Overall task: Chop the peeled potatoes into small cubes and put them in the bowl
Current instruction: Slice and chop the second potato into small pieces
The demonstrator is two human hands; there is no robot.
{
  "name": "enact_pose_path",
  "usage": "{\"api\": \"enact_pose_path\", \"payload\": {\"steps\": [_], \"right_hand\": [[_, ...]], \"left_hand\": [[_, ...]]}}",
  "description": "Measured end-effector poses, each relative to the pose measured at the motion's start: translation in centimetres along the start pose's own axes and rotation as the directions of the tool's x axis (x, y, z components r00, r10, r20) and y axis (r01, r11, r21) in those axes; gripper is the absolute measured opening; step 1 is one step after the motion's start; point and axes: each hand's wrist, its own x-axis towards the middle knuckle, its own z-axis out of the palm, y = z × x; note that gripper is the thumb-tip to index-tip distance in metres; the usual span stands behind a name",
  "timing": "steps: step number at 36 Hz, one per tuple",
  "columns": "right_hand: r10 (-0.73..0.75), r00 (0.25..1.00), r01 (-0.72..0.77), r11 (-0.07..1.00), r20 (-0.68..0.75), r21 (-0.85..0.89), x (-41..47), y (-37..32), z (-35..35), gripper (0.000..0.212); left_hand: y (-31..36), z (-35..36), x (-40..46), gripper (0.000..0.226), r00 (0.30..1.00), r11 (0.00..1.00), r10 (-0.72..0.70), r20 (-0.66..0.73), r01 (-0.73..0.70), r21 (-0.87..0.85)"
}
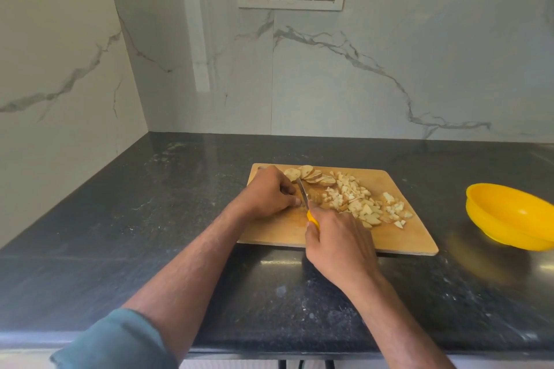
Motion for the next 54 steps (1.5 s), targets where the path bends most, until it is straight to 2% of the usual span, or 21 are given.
{"api": "enact_pose_path", "payload": {"steps": [11,16,22,35,44,54], "right_hand": [[0.001,1.0,-0.002,1.0,0.011,0.014,-0.1,0.2,0.2,0.048],[0.023,0.998,-0.027,0.998,0.059,0.064,0.2,0.1,-0.4,0.043],[0.026,0.993,-0.036,0.996,0.115,0.085,0.7,0.4,-0.7,0.043],[0.076,0.986,-0.08,0.997,0.147,0.016,1.6,-0.6,-0.5,0.036],[0.092,0.978,-0.085,0.995,0.186,-0.048,1.9,-1.3,-0.6,0.02],[0.05,0.97,-0.049,0.999,0.237,-0.009,1.5,-0.7,-1.3,0.028]], "left_hand": [[0.0,0.1,0.1,0.024,1.0,1.0,0.005,0.003,-0.005,-0.007],[0.0,0.1,0.1,0.011,1.0,0.999,0.031,-0.002,-0.031,-0.011],[0.0,-0.1,0.0,0.008,0.999,0.999,0.04,0.007,-0.04,-0.005],[0.1,-0.2,0.2,0.016,0.999,0.999,0.032,-0.002,-0.032,-0.005],[0.0,0.1,0.2,0.017,0.999,1.0,0.028,-0.015,-0.028,0.004],[0.5,0.1,-0.4,0.017,0.998,1.0,0.012,-0.055,-0.012,-0.001]]}}
